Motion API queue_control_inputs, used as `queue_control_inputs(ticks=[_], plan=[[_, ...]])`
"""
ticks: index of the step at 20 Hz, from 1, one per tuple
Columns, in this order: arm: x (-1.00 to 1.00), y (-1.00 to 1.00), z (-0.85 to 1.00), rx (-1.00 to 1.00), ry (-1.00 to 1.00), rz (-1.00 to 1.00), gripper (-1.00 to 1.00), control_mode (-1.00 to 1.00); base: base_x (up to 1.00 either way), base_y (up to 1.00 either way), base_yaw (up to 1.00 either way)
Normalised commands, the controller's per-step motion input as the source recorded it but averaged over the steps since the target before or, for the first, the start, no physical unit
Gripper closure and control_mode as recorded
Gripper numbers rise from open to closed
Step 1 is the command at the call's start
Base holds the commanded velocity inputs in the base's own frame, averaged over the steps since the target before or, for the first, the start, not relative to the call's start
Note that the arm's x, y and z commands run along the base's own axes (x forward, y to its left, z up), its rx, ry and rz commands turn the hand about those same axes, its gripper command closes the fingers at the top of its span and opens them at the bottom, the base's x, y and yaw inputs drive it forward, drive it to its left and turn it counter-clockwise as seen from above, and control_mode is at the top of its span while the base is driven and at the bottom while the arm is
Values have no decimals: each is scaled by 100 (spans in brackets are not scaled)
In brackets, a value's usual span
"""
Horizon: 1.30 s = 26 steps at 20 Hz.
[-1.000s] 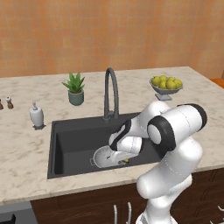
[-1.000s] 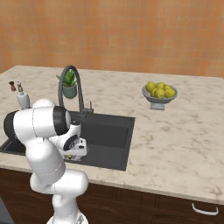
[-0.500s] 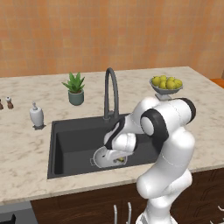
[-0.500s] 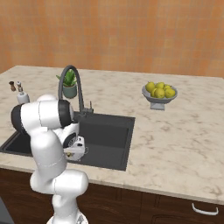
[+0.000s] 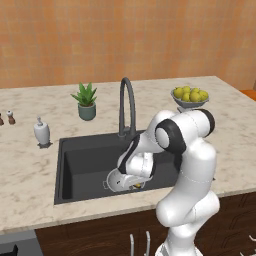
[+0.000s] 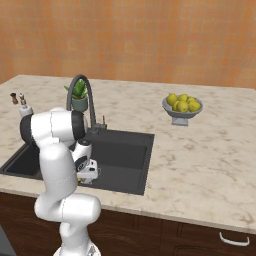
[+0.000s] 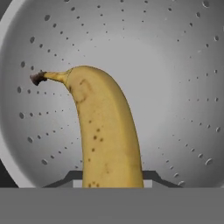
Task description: Put the colander in the sink, put the banana in the colander, and turn on the sink faucet and pour water over the colander.
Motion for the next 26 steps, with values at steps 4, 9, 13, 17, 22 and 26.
queue_control_inputs(ticks=[4,9,13,17,22,26], plan=[[21,0,0,0,0,0,100,-100,0,0,0],[27,0,0,0,0,0,100,-100,0,0,0],[26,0,-2,0,0,0,100,-100,0,0,0],[21,0,-19,0,0,0,100,-100,0,0,0],[18,0,-23,0,0,0,100,-100,0,0,0],[15,0,-18,0,0,0,100,-100,0,0,0]])
